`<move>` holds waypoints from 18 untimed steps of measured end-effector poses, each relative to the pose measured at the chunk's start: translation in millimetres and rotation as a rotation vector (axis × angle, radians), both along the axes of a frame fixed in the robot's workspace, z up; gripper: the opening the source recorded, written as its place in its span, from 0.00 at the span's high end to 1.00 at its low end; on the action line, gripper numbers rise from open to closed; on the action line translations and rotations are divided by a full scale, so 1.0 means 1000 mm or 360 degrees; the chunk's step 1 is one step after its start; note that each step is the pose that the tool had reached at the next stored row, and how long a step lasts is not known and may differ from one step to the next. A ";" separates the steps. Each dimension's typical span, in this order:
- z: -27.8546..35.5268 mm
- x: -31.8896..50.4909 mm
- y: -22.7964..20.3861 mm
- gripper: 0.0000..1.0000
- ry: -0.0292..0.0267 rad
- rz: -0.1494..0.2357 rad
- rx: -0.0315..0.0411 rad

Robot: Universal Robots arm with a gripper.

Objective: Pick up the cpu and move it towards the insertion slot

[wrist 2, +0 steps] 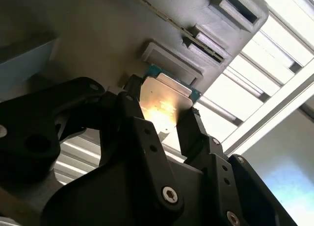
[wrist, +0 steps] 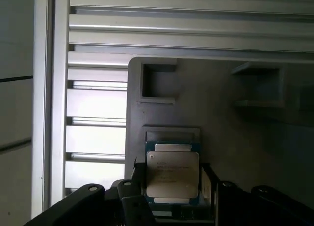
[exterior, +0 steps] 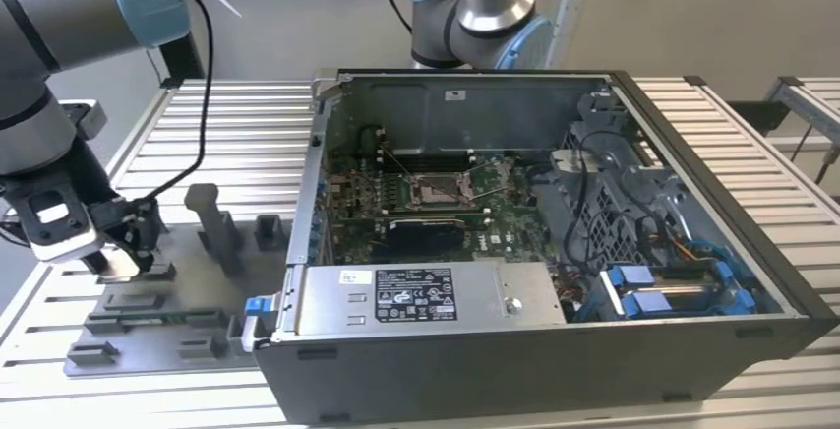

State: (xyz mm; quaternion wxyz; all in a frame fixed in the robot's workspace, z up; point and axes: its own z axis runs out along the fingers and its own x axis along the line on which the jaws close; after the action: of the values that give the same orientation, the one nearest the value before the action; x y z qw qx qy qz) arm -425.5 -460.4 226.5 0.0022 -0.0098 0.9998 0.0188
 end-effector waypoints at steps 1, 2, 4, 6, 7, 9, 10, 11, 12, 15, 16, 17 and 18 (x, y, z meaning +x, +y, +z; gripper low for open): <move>0.0033 0.0000 0.0000 1.00 -0.00001 0.0000 0.0000; 0.0061 0.0000 0.0000 1.00 -0.00001 0.0000 0.0000; 0.0112 0.0000 0.0000 1.00 -0.00001 0.0000 0.0000; 0.0158 0.0000 0.0000 1.00 -0.00001 0.0000 0.0000; 0.0182 0.0000 0.0000 1.00 0.00000 0.0000 0.0000; 0.0236 0.0000 0.0000 1.00 -0.00002 0.0000 0.0000; 0.0264 0.0000 0.0000 1.00 0.00000 0.0000 0.0000; 0.0297 0.0000 0.0000 1.00 -0.00001 0.0000 0.0000; 0.0327 0.0000 0.0000 1.00 0.00000 0.0000 0.0000; 0.0437 0.0000 0.0000 1.00 0.00001 0.0000 0.0000; 0.0471 0.0000 0.0000 1.00 -0.00001 0.0000 0.0000; 0.0507 0.0000 0.0000 1.00 -0.00001 0.0000 0.0000; 0.0545 0.0000 0.0000 1.00 0.00000 0.0000 0.0000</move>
State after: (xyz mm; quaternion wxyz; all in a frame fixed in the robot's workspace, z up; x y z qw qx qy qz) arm -425.6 -460.4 281.0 0.0022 -0.0098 0.9998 0.0187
